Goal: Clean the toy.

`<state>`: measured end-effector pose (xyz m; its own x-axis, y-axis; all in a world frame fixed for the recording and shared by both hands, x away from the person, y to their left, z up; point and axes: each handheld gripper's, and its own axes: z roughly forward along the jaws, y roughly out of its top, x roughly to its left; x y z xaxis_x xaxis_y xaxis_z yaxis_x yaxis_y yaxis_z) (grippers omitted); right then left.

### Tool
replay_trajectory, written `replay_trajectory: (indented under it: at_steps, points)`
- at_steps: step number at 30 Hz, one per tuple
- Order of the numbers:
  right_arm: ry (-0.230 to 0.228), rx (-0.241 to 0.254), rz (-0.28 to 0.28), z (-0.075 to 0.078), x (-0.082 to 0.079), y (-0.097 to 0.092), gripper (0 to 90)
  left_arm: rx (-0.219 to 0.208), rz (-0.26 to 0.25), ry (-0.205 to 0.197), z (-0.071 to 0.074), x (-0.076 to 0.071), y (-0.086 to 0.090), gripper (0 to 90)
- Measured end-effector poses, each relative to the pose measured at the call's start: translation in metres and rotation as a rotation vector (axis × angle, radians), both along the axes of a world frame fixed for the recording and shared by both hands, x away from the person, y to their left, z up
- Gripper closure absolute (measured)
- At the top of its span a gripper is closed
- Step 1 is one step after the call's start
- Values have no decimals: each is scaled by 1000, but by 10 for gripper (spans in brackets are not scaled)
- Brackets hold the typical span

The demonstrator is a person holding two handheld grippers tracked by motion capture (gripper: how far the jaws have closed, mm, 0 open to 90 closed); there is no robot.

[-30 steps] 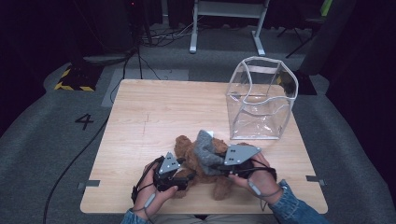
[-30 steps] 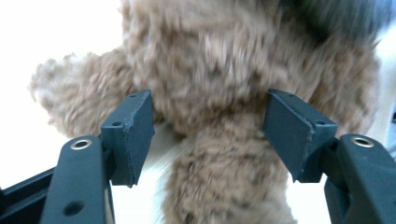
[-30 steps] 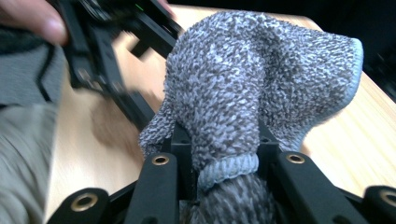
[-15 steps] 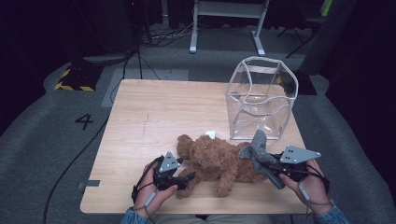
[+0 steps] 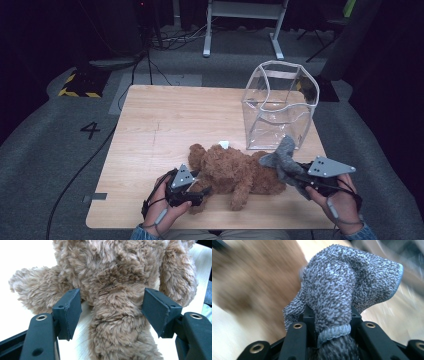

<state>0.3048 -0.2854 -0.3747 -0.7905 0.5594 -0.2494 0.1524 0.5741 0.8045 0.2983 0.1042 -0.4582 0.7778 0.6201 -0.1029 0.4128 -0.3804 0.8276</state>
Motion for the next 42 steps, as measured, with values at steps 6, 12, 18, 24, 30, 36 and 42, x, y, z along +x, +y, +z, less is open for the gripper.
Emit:
replay_trajectory:
  at_steps: [6,12,18,24,30,36,42]
  points:
    - [-63,29,378,-2,-21,123,703,6,-5,-1,0,0,-1,321]
    - [-52,-53,411,-30,-9,164,702,6,6,-4,0,-1,5,321]
    - [-41,-59,317,-34,-2,119,702,11,15,-1,-1,-1,7,323]
    - [-9,-49,165,-34,0,46,702,9,8,-4,1,-2,3,322]
    - [36,-15,0,-41,4,-19,702,15,7,3,0,-2,3,321]
    - [76,-102,-142,-57,15,-62,700,13,15,-1,1,-4,8,321]
    - [169,-87,-242,-70,26,-84,314,11,35,9,1,-10,15,318]
